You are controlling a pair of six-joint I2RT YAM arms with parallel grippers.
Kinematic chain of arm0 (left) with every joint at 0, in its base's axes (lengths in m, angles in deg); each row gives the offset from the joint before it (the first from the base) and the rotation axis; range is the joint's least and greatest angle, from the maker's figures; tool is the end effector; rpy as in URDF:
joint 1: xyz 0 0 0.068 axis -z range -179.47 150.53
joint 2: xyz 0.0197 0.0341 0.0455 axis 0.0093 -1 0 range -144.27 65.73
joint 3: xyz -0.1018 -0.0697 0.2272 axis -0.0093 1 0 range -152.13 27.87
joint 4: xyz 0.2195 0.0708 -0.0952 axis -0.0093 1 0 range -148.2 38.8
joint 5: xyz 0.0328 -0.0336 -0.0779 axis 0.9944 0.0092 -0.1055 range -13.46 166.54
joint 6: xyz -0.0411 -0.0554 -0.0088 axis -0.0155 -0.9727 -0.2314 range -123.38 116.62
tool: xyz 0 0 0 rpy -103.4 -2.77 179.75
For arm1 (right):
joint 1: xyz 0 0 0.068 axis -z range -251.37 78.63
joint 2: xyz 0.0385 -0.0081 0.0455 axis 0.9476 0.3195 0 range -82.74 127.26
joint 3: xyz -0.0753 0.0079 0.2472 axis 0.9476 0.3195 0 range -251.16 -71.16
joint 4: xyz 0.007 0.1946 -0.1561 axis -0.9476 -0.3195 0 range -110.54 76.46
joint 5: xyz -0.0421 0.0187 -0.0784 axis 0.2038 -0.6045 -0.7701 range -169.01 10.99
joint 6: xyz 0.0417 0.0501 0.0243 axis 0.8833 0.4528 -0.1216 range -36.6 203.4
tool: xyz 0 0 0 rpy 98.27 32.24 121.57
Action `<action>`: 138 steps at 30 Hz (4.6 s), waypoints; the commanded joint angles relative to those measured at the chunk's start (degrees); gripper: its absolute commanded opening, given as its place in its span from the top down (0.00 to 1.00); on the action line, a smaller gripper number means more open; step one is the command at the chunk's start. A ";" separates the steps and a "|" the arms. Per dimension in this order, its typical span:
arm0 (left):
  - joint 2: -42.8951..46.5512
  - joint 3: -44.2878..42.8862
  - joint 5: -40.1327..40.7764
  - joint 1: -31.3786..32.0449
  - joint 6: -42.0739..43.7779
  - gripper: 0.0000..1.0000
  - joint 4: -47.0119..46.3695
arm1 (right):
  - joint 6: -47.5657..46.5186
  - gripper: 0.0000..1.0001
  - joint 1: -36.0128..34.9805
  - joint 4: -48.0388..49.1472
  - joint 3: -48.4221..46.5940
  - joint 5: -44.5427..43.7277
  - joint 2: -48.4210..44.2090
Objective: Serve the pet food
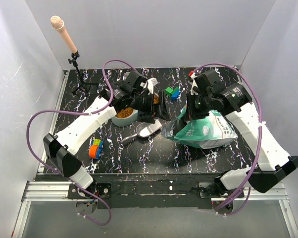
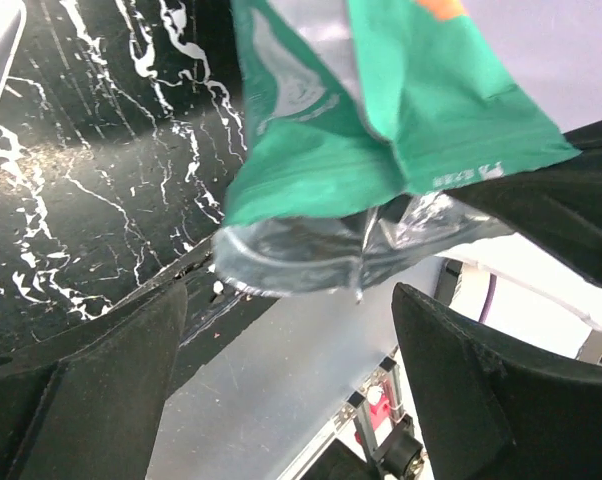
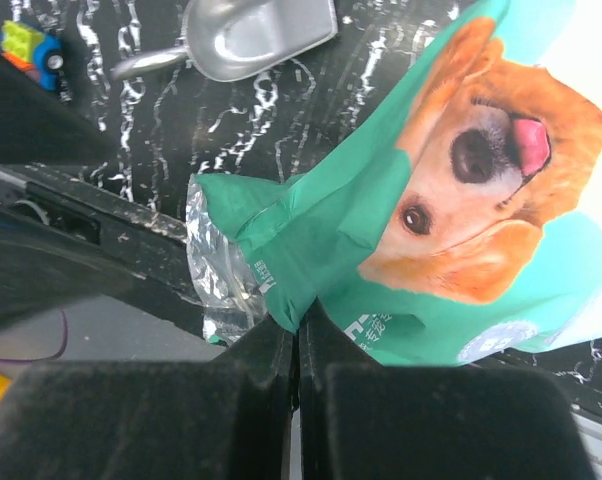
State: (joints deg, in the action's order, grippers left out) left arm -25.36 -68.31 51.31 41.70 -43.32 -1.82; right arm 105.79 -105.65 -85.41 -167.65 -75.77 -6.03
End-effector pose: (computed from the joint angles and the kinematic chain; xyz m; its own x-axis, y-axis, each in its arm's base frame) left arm 0.2319 -0.2348 0.3454 -0.9615 0.0692 -0.2660 0.2333 0.7173 -0.6565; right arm 0.1974 0.1384 0.3882 -0.8280 -0.1040 -0.5510 -0.2980 0.9140 0.2752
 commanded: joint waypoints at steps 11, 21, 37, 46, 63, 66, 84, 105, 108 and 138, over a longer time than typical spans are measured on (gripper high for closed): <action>-0.14 -9.73 12.84 8.40 7.16 0.38 6.55 | 5.38 0.99 -5.53 4.82 -11.79 11.16 0.03; 1.00 -14.65 16.10 9.90 8.83 0.31 10.68 | 4.94 0.99 -7.02 5.96 -11.97 16.00 -1.82; -1.98 -15.27 19.25 14.91 5.67 0.41 12.18 | 4.15 0.99 -7.29 5.35 -10.83 16.44 -4.55; -10.95 -27.55 29.35 19.38 3.04 0.89 17.88 | 4.41 0.99 -7.29 3.68 -8.02 14.34 -8.06; -12.54 -40.23 42.81 19.65 -20.80 1.00 12.99 | -11.22 0.12 -7.90 12.79 7.69 10.65 -25.17; -11.05 -36.90 43.07 19.65 -17.55 1.00 7.88 | -12.98 0.14 -7.99 15.80 13.59 7.75 -28.98; -11.39 -38.03 48.52 19.65 -6.73 1.00 -5.22 | -14.74 0.46 -13.44 11.14 7.63 -14.59 -21.69; -9.72 -37.32 64.35 19.56 -2.77 1.00 -12.96 | -8.97 0.99 -13.44 11.57 8.50 15.18 -25.73; -10.68 -37.67 62.07 19.48 -2.95 1.00 -15.15 | -6.84 0.99 -13.44 13.17 9.57 23.62 -22.23; -16.66 -34.08 -11.48 -0.82 -15.41 1.00 -25.95 | -9.99 0.38 22.24 19.20 7.44 24.68 -19.40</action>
State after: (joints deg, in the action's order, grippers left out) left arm -45.38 -101.17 51.53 42.97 -53.11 -14.84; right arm 99.36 -86.26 -74.75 -162.71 -70.85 -26.51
